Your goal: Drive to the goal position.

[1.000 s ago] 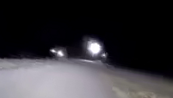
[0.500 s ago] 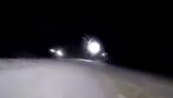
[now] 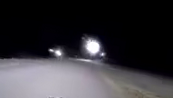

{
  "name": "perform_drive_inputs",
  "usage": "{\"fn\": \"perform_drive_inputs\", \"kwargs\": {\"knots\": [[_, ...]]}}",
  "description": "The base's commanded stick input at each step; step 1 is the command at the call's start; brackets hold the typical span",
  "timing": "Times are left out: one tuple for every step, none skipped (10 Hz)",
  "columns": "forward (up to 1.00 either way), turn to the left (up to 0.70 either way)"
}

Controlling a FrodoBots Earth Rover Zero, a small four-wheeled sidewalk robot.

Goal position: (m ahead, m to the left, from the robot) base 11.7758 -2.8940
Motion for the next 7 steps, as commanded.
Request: {"fn": "perform_drive_inputs", "kwargs": {"knots": [[1.00,0.00],[1.00,0.00],[1.00,0.00],[1.00,0.00],[1.00,0.00],[1.00,0.00],[1.00,0.00]]}}
